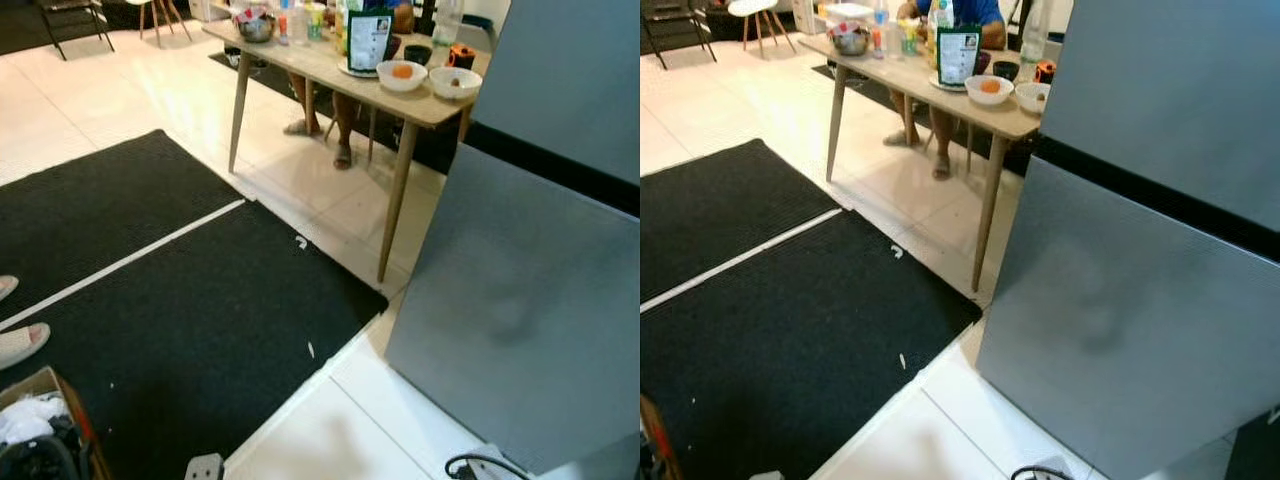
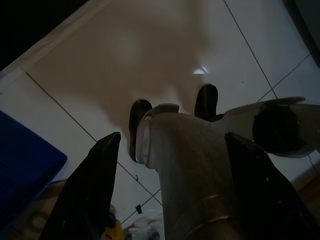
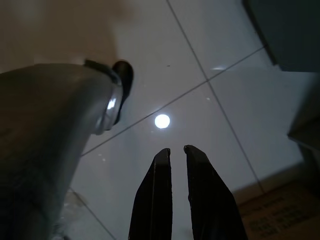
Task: Restocking fridge
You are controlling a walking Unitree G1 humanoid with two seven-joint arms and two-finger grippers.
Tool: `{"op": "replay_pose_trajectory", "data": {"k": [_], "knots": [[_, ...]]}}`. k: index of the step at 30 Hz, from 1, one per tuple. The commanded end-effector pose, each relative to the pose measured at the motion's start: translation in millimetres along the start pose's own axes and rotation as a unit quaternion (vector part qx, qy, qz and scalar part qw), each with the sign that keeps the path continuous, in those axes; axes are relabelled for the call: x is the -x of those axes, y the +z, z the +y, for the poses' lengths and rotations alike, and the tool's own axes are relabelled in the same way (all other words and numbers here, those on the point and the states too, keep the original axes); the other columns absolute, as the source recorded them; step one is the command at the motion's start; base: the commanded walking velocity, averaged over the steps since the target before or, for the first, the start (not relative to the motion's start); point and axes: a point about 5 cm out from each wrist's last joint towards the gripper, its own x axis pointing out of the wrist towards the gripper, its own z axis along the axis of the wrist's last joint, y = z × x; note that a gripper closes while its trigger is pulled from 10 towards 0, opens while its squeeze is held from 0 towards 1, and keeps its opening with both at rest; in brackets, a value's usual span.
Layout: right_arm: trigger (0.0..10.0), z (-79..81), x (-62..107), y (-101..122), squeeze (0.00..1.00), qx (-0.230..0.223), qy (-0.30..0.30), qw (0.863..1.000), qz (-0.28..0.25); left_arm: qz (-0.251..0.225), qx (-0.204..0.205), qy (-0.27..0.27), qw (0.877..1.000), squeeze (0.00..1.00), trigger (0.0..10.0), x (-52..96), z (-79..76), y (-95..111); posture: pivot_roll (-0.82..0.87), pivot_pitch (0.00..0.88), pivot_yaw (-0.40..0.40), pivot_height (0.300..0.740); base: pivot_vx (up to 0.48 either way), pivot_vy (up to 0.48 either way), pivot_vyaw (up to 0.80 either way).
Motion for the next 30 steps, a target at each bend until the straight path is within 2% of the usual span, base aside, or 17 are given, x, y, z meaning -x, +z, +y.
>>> {"op": "replay_pose_trajectory", "data": {"k": [1,15,30], "knots": [[10.0,-0.6,-0.3,4.0,0.00,-0.006,0.003,1.000,-0.008,0.021,-0.001,-0.006,1.000,0.00,10.0,1.0,-2.9,-11.2,-0.03,0.084,-0.045,0.740,0.266,0.000,0.75],[10.0,-1.4,-0.3,5.8,0.00,0.002,-0.005,1.000,-0.014,0.018,-0.007,-0.011,1.000,0.00,10.0,-0.2,-3.6,-6.5,-0.04,0.080,-0.041,0.740,0.280,0.000,0.75],[10.0,-5.8,-0.2,7.2,0.00,0.002,-0.023,1.000,-0.007,0.021,-0.010,-0.016,1.000,0.00,10.0,-1.2,-7.4,-8.7,-0.04,0.073,-0.052,0.740,0.284,0.000,0.00]]}}
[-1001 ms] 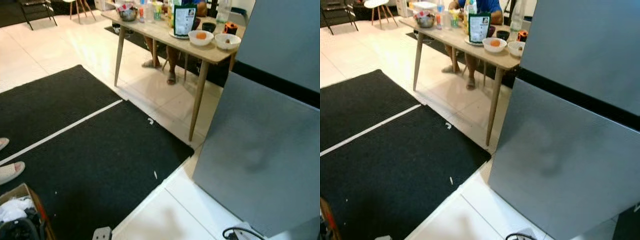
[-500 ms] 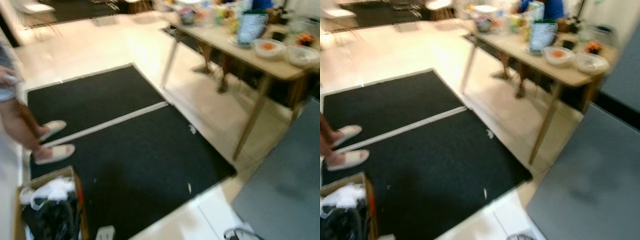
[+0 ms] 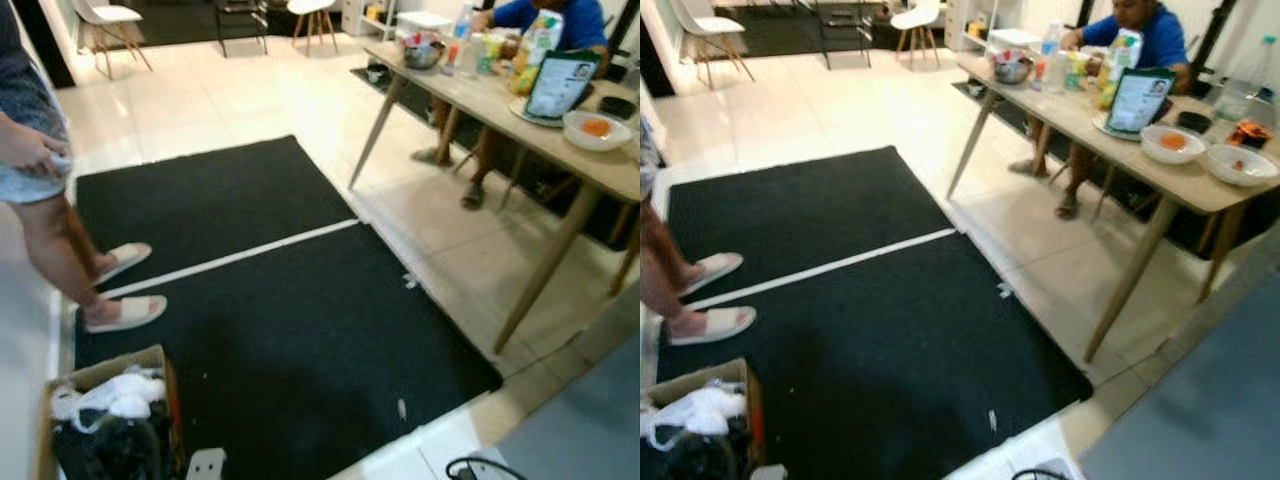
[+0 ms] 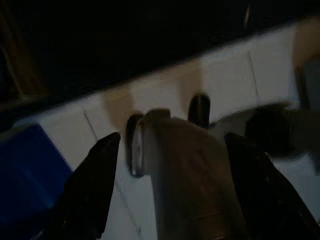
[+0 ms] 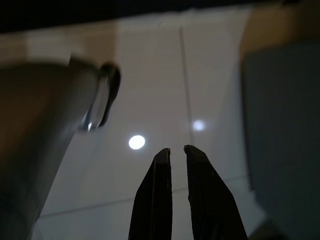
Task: Restocking fridge
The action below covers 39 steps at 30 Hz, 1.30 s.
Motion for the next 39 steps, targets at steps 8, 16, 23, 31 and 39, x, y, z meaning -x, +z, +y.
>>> {"op": "replay_pose_trajectory", "data": {"k": [8,16,23,31,39], "knots": [[10.0,1.7,-0.2,-1.2,0.00,-0.009,-0.002,1.000,0.004,0.026,0.006,-0.007,1.000,0.00,10.0,1.0,-5.1,-15.6,-0.04,0.078,-0.050,0.740,0.285,0.000,0.00],[10.0,4.7,0.0,-5.8,0.00,-0.011,0.004,1.000,0.011,0.028,0.005,-0.007,1.000,0.00,10.0,1.4,-5.1,-16.8,-0.04,0.084,-0.047,0.740,0.282,0.000,-0.10],[10.0,5.6,0.0,-6.0,0.00,-0.015,0.005,1.000,0.009,0.028,0.006,-0.008,1.000,0.00,10.0,1.3,-5.4,-16.8,-0.04,0.086,-0.047,0.740,0.280,0.000,-0.69],[10.0,6.2,-0.4,-4.4,0.00,-0.014,0.005,1.000,0.007,0.028,0.006,-0.008,1.000,0.00,10.0,1.0,-5.7,-16.3,-0.04,0.086,-0.047,0.740,0.279,0.000,0.00],[10.0,6.4,-0.4,-4.7,0.00,-0.012,0.005,1.000,0.010,0.026,0.005,-0.008,1.000,0.00,10.0,0.4,-5.9,-14.3,-0.04,0.081,-0.047,0.740,0.310,0.000,0.00]]}}
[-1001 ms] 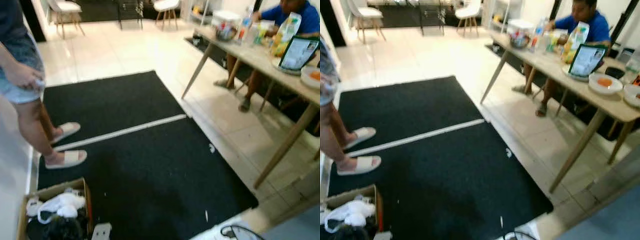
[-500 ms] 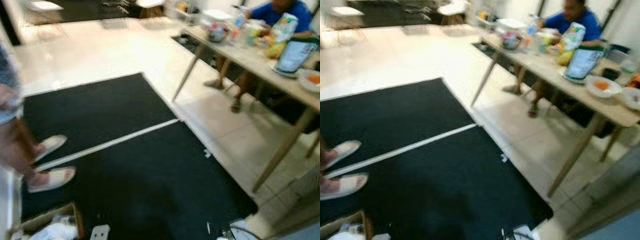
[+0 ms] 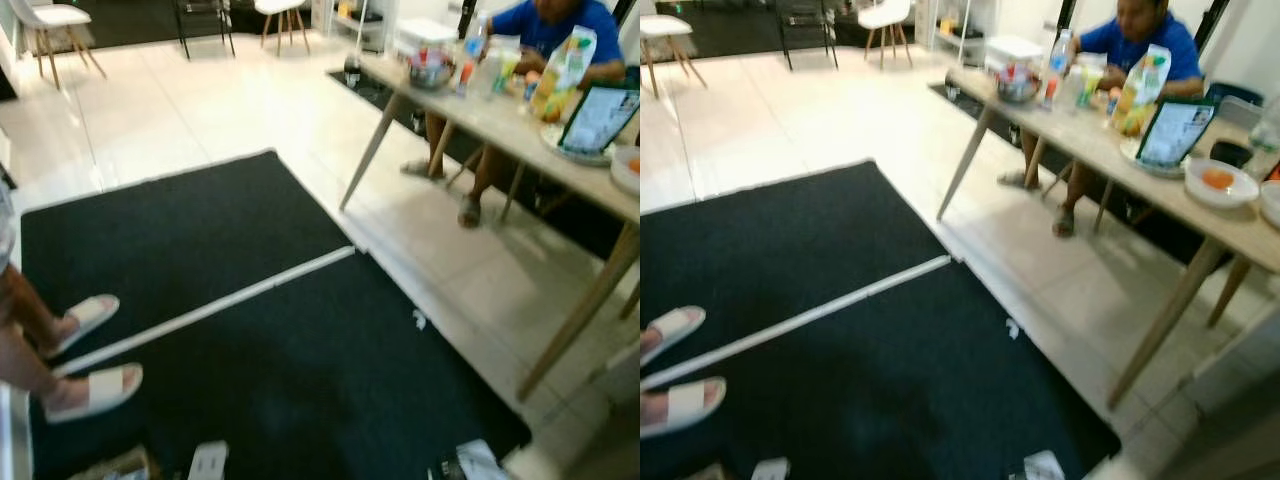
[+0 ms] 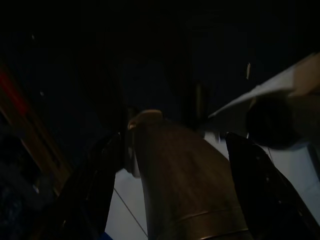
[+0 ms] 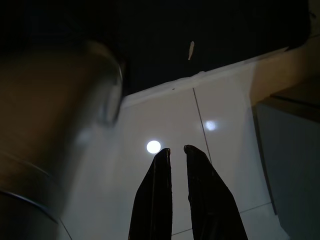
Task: Restocking fridge
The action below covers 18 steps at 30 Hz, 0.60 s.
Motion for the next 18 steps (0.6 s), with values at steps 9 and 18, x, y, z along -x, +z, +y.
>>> {"op": "replay_pose_trajectory", "data": {"k": [9,18], "knots": [[10.0,-1.9,0.8,-5.5,0.00,0.005,-0.002,1.000,0.014,0.025,-0.002,-0.003,1.000,0.00,10.0,0.6,-2.0,-9.5,-0.04,0.075,-0.047,0.740,0.346,0.000,-0.53],[10.0,-2.9,0.8,-4.4,0.00,0.018,-0.003,1.000,0.014,0.024,-0.011,-0.004,1.000,0.00,10.0,-0.6,-2.4,-5.6,-0.03,0.057,-0.055,0.740,0.333,0.000,-0.78]]}}
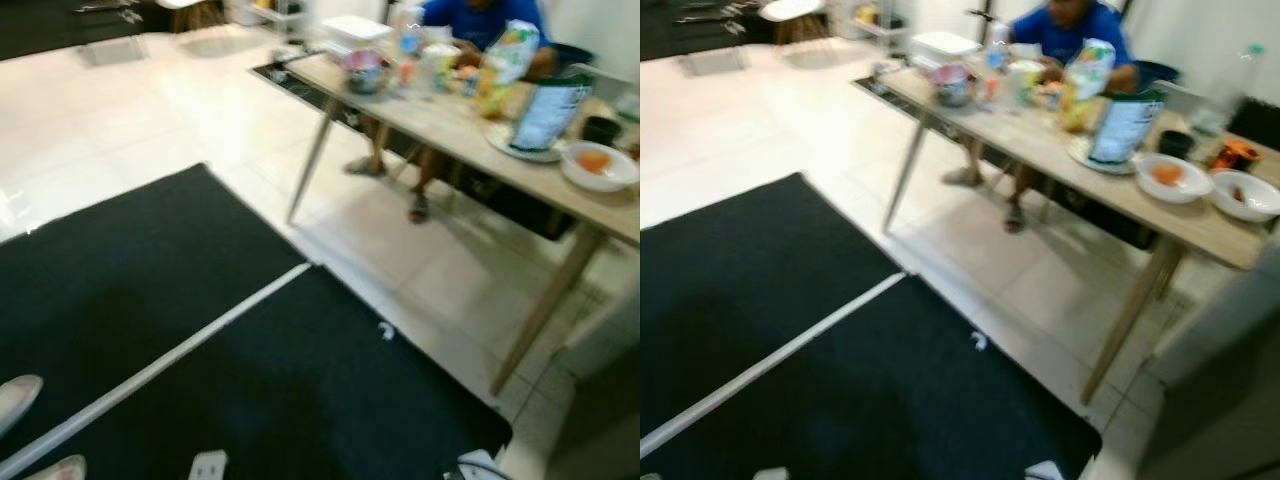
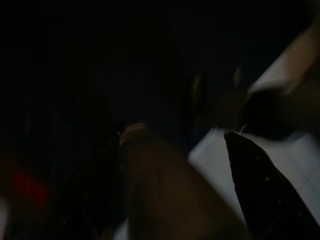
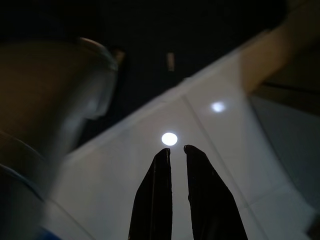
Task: Restocking fridge
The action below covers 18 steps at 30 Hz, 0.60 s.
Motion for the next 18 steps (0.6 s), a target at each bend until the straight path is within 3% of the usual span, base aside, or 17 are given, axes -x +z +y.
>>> {"op": "replay_pose_trajectory", "data": {"k": [1,3,18], "knots": [[10.0,0.4,-0.5,3.9,0.00,0.007,-0.001,1.000,-0.006,0.021,0.001,0.002,1.000,0.00,10.0,2.5,0.6,-12.4,-0.03,0.057,-0.055,0.740,0.401,0.000,-0.78],[10.0,0.3,-0.5,4.6,0.00,0.007,-0.002,1.000,-0.007,0.020,0.000,0.002,1.000,0.00,10.0,2.3,0.6,-11.8,-0.03,0.057,-0.054,0.740,0.399,0.000,-0.78],[10.0,3.5,-0.8,2.2,0.00,0.011,-0.004,1.000,-0.004,0.021,-0.003,0.000,1.000,0.00,10.0,1.4,-1.2,-11.2,-0.03,0.069,-0.051,0.740,0.391,0.000,0.00]]}}
